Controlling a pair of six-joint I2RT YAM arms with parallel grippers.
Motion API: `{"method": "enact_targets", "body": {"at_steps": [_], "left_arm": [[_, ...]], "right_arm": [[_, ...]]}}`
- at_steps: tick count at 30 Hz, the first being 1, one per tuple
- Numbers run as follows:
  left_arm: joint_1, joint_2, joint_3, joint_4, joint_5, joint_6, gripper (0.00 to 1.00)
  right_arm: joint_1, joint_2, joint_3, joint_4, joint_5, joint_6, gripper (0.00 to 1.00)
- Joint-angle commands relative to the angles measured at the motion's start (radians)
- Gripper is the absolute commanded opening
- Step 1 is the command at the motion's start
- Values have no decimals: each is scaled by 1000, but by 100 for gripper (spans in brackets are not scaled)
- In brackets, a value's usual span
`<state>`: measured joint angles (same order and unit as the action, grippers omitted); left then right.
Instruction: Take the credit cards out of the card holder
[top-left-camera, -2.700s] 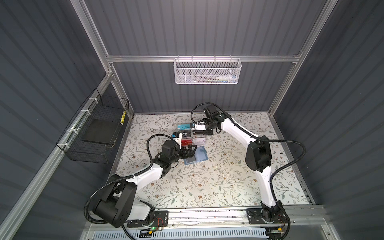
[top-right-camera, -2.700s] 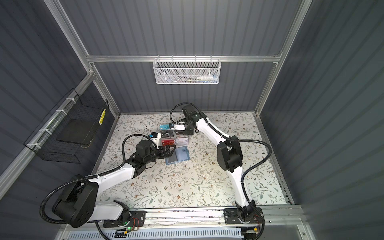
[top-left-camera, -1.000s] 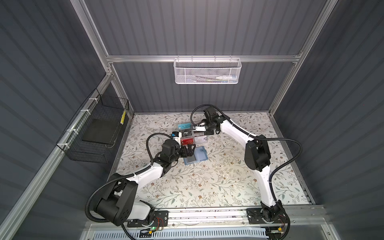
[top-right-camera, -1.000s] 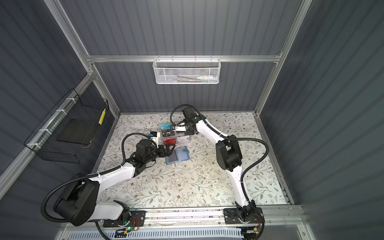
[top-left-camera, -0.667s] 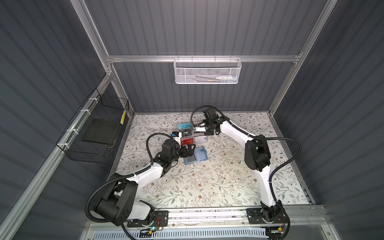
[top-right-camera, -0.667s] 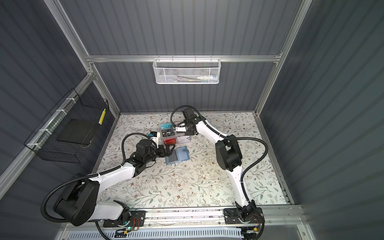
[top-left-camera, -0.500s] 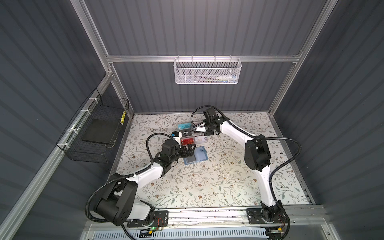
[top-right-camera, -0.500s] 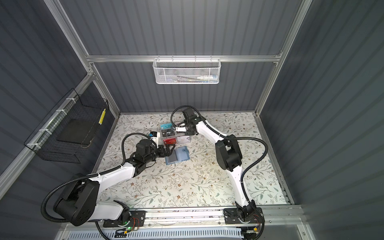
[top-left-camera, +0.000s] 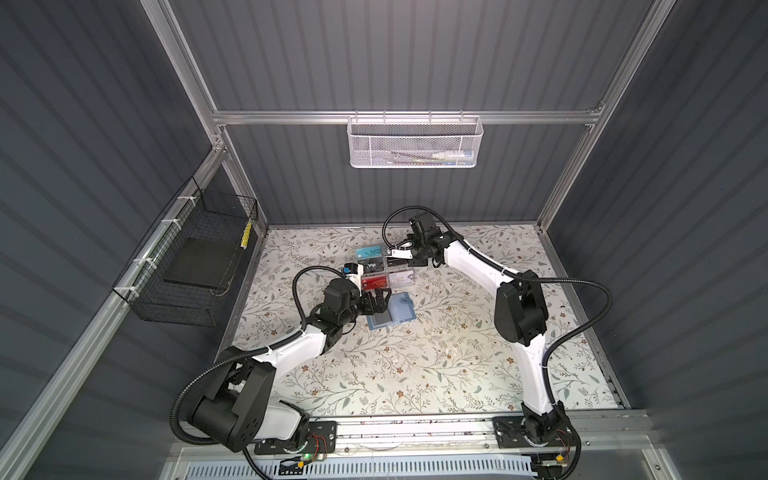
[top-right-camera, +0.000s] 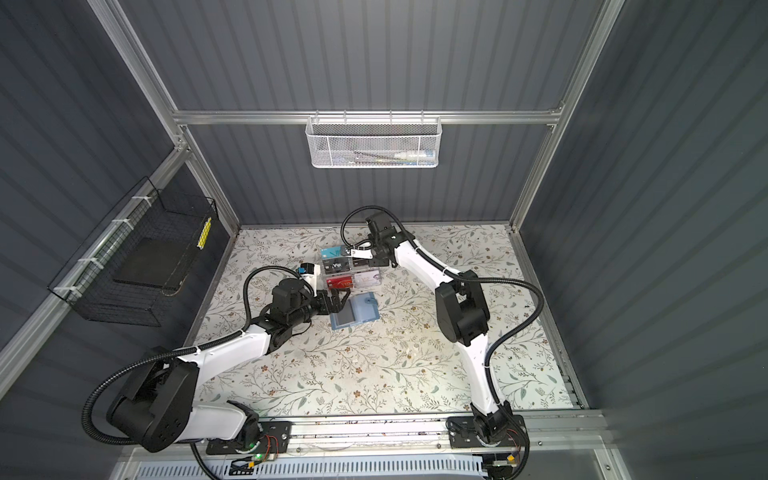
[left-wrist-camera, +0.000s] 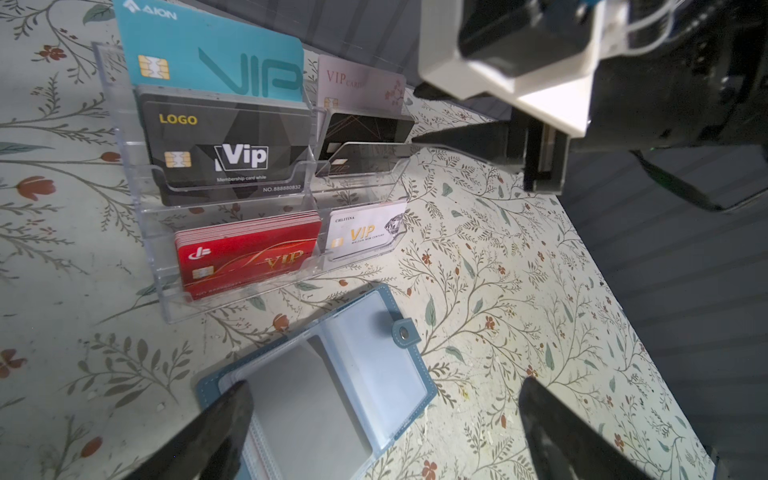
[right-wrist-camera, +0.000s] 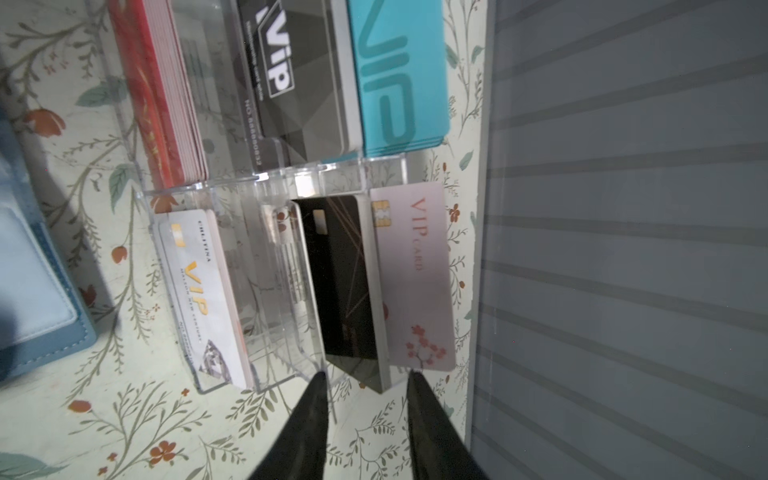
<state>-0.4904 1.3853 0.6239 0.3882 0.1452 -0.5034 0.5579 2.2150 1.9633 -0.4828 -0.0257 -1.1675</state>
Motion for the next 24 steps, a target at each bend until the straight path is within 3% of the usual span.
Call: {"method": "enact_targets", "body": {"at_steps": [1,6,13,17,24], "left_arm": [[-1,-34,29,-31,-20,28,100],[0,-59,46,-65,-27,41,100],[0,-114,74,-111,-17,37,100],[-1,-147,84,-152,-8,50,100],[-1,-211,71,-201,-24,48,100]], "right_arm": [[-5,-31,-8,14,0,33,36],[-13,-107,-45,76,-35,148,50],[-37,-282,-162,166,-161,442,99],[-46,-360,-243,232,-189,658,99],[-74,-387,-370,306,-266,1237,99]]}}
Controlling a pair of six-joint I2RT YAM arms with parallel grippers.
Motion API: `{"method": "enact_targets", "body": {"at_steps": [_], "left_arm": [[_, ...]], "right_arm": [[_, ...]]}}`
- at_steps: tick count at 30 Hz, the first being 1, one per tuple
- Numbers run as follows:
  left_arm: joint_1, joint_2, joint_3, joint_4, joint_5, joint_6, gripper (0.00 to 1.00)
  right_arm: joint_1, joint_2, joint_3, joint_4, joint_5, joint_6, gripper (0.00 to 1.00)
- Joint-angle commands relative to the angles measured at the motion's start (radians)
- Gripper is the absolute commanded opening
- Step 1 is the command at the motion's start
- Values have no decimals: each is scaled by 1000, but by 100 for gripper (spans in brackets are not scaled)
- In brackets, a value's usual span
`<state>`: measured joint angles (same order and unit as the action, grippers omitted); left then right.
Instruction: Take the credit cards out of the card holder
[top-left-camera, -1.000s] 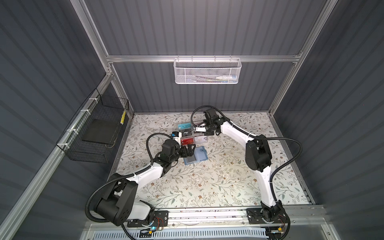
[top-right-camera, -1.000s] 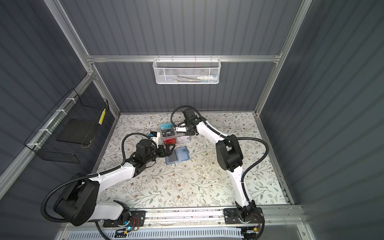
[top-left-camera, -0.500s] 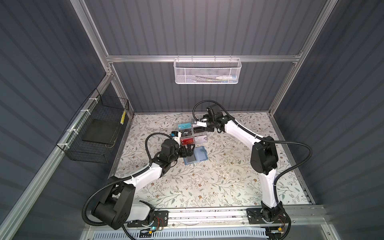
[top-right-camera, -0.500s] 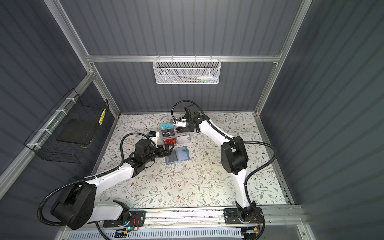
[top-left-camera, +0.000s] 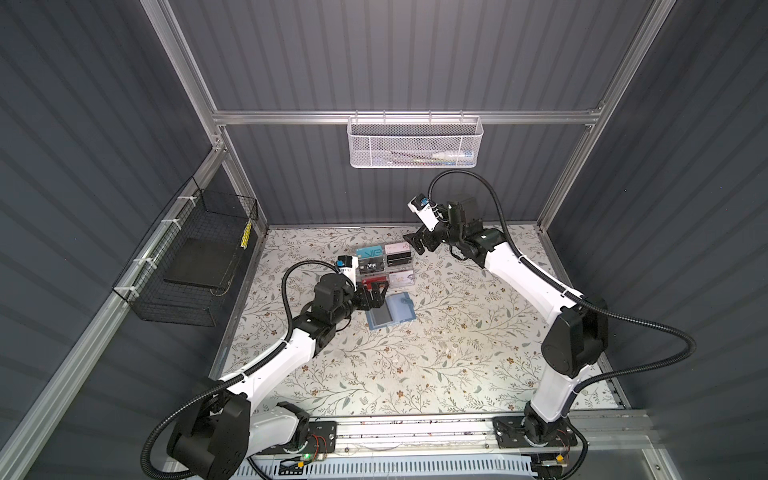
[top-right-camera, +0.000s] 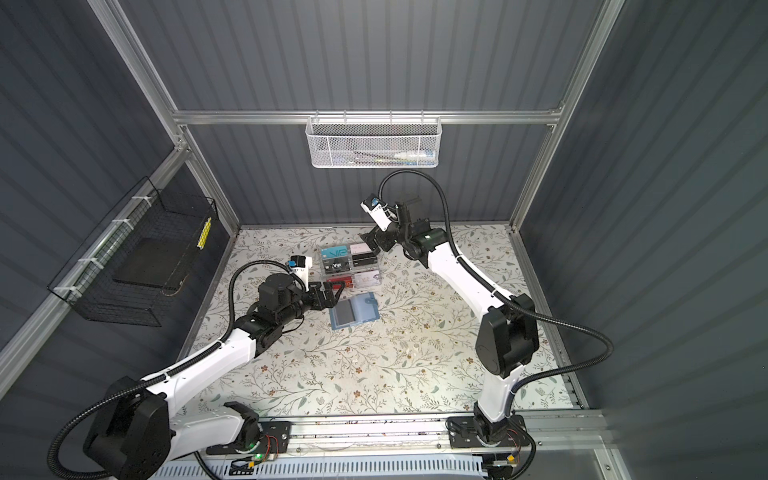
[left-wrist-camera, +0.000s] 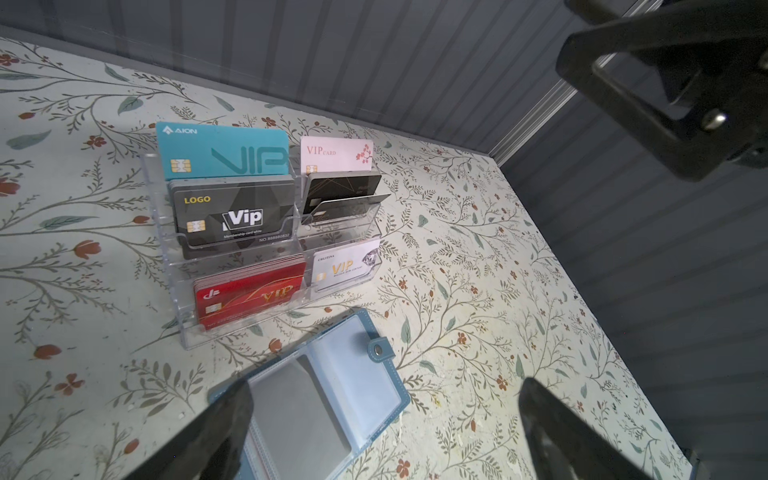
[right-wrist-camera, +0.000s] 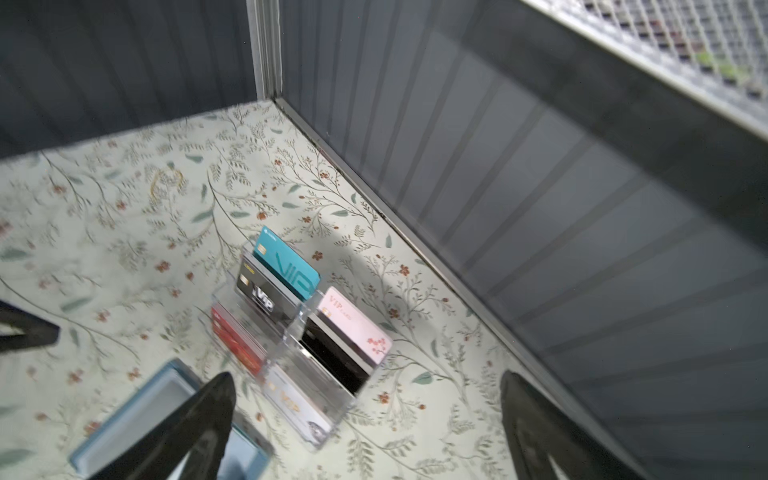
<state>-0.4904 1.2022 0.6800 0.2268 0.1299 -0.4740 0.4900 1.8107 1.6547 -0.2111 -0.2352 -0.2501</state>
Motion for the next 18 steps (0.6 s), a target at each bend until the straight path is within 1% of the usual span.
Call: {"method": "enact_targets", "body": {"at_steps": [1,2,3,5,9,13,18], "left_arm": [[0,-35,10,-43,-11,15,100],[-1,-40,5,-46,-13,12,100],[0,-44,-3,-49,-14,11,100],[0,-51,-16,-52,-13,7,100],[-1,-50,-25,-67,-6,10,100],[0,-44,-30,-62,-16,12,100],[0,-25,-34,-44,-25,1,100]], "right_arm": [[-5,17,-103,74,-76,384,99],[-4,17,-143,110,-89,433,99],[-3,17,-187,150,-129,482,99],[2,10,-275,243,-163,554,99],[8,19,-391,370,-195,636,99],[13,81,-406,434,-246,695,99],[31,152,-372,476,-268,735,99]]}}
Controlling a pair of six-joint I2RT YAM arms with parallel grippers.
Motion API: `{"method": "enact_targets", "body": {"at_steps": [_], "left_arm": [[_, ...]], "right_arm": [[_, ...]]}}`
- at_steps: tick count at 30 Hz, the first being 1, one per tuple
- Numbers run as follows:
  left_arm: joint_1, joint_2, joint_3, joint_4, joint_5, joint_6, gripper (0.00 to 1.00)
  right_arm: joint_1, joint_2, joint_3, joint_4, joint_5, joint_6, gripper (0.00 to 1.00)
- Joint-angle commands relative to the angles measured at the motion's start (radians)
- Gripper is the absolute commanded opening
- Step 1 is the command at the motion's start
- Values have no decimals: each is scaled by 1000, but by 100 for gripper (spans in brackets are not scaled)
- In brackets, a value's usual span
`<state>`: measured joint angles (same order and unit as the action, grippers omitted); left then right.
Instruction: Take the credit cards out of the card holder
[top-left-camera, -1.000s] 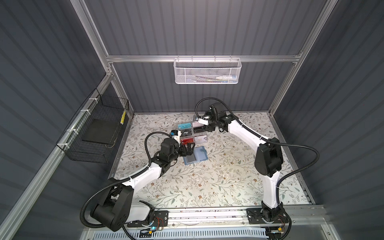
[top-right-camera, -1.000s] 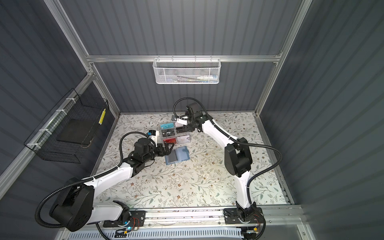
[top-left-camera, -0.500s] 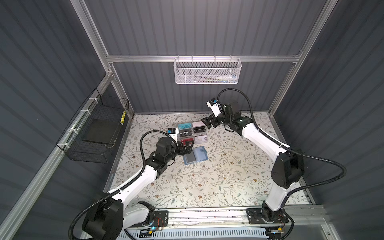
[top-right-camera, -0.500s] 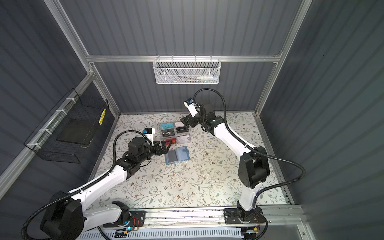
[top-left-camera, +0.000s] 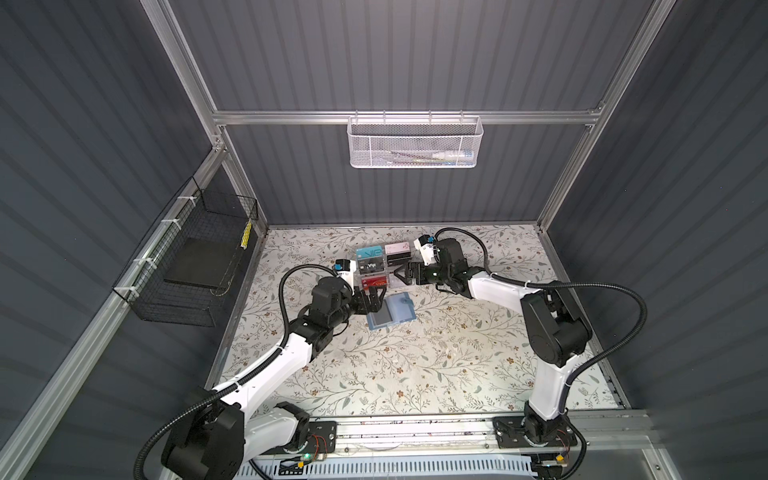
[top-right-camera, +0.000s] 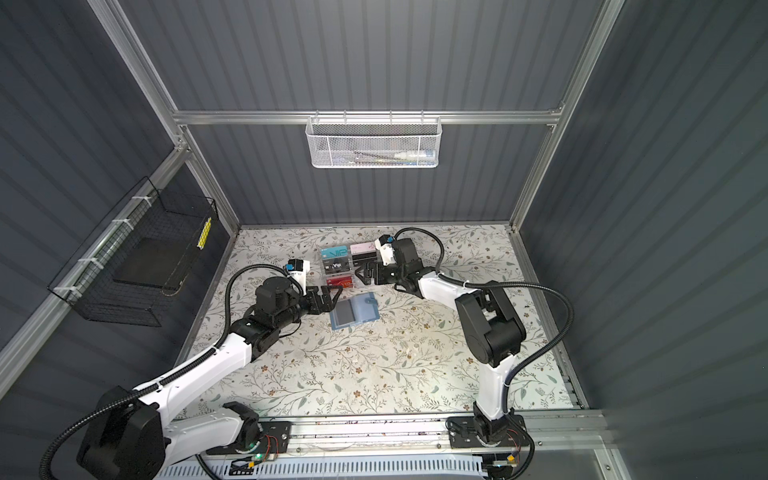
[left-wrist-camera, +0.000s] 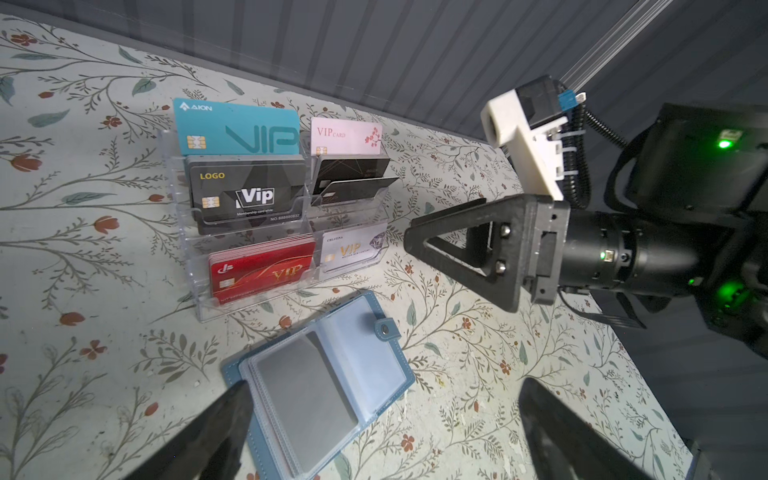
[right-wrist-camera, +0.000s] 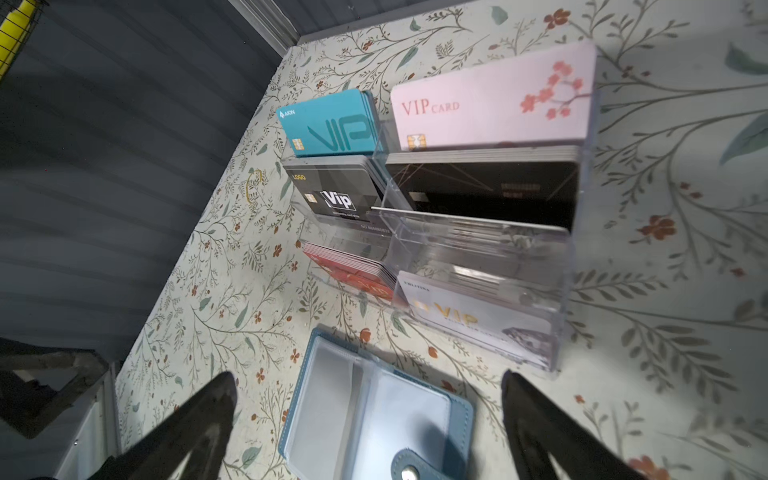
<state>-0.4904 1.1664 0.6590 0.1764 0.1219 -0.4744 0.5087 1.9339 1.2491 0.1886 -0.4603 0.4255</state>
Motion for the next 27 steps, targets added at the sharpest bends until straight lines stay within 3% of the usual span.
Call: {"method": "enact_targets", "body": {"at_steps": [1,27], "left_arm": [[0,14,-16,13,-19,-2,100],[10,31,5,4,-96,66,100]], "right_arm": [[13,43,46,77,-47,62,99],[16,249,360,34,-64,102,99]]}}
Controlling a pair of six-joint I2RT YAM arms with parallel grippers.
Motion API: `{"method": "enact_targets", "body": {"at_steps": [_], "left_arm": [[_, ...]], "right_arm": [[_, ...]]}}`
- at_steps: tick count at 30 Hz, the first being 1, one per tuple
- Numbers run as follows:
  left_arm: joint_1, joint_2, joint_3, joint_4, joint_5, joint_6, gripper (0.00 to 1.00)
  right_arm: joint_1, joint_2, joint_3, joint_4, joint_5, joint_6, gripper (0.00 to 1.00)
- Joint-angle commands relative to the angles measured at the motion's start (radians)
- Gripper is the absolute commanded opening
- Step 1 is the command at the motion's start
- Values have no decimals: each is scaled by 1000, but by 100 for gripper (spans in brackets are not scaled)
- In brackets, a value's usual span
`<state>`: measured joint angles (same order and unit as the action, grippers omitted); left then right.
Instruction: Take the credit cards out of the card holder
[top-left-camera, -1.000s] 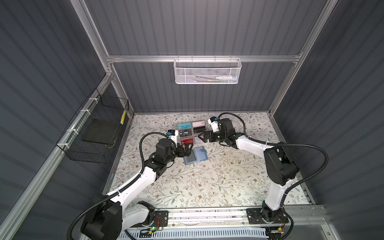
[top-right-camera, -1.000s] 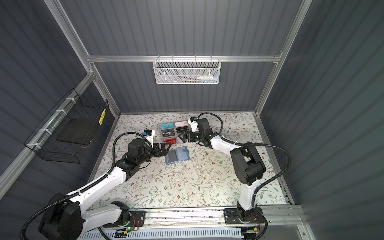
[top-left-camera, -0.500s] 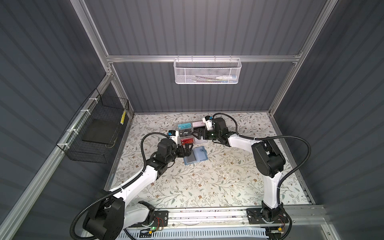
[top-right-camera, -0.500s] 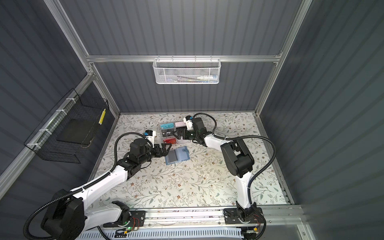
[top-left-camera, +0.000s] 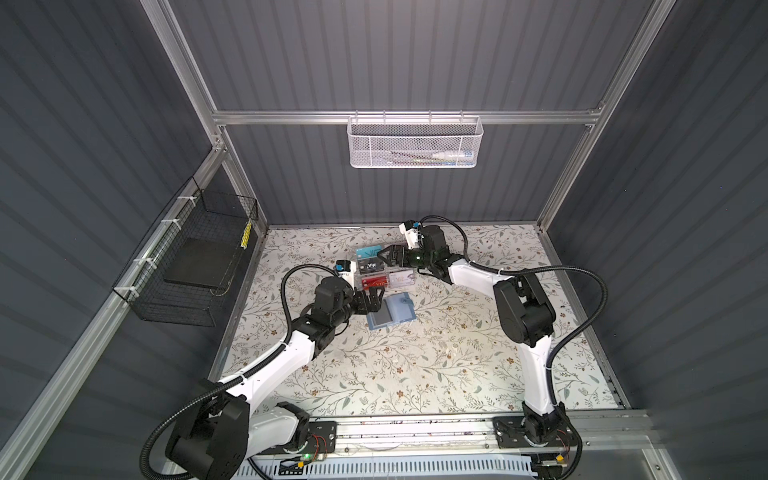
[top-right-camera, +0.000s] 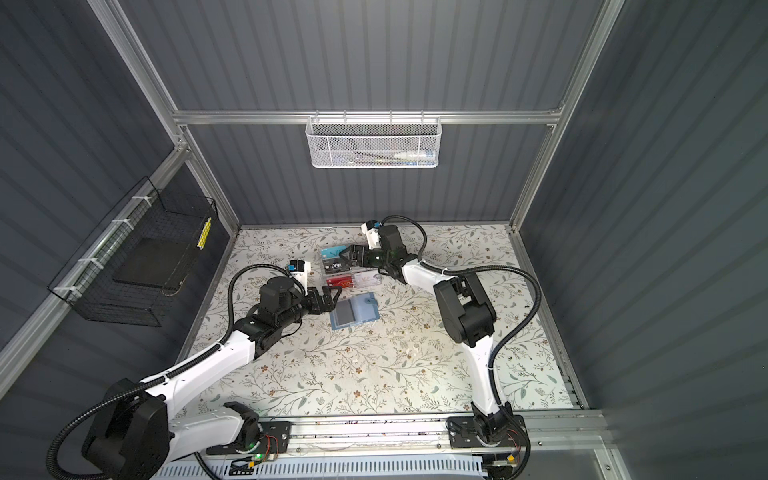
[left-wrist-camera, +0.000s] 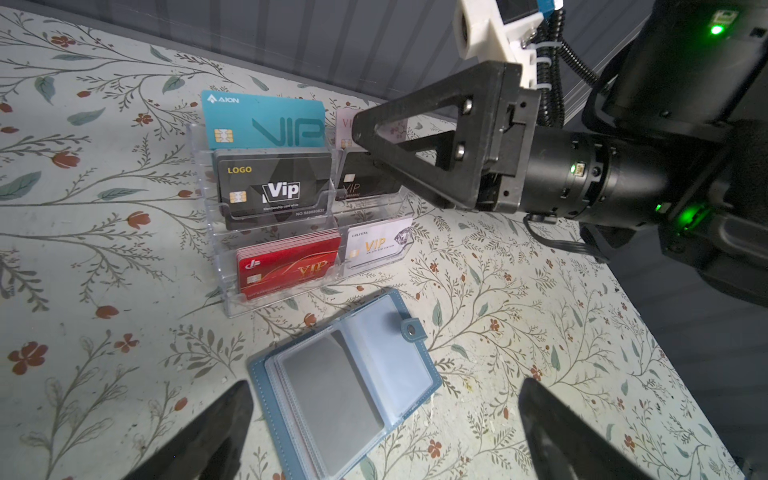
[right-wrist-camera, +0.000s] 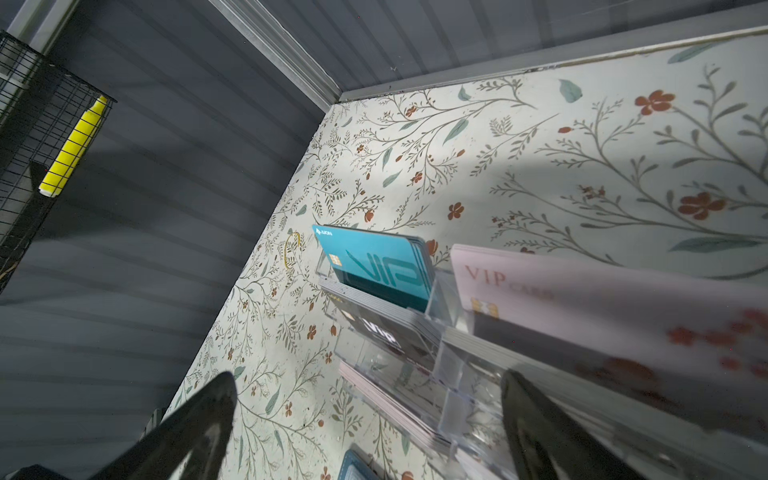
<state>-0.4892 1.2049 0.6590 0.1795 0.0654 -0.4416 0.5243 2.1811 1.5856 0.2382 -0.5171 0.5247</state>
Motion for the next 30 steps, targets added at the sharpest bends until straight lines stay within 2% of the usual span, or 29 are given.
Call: {"method": "enact_targets", "body": {"at_steps": [1,7,13,17,20,23,28,30], "left_arm": [[9,-4,12,-14,-61,26,100],[9,22,62,-87,-115,43,100],[26,49,73,-105,-133,-8,100],[34,56,95,-165,-123,-51,100],[34,53,103,-204,-81,-57,100],[33,28,60,-178,-41,-84,100],[31,-12,-12,-148,11,-146,100],[26,-22,-43,-125,34,-172,100]], "right_arm": [[0,-1,20,-16,-9,2,99],[3,-74,-63,-2,-5,-12,99],[3,-218,-190,-47,89,-64,99],[26,-376,-305,-118,306,-116,99],[48,-490,-375,-190,415,-160,99],[53,-597,-465,-180,368,-146,99],[28,-720,-574,-177,125,-72,99],[24,-748,-618,-166,105,-50,99]]}}
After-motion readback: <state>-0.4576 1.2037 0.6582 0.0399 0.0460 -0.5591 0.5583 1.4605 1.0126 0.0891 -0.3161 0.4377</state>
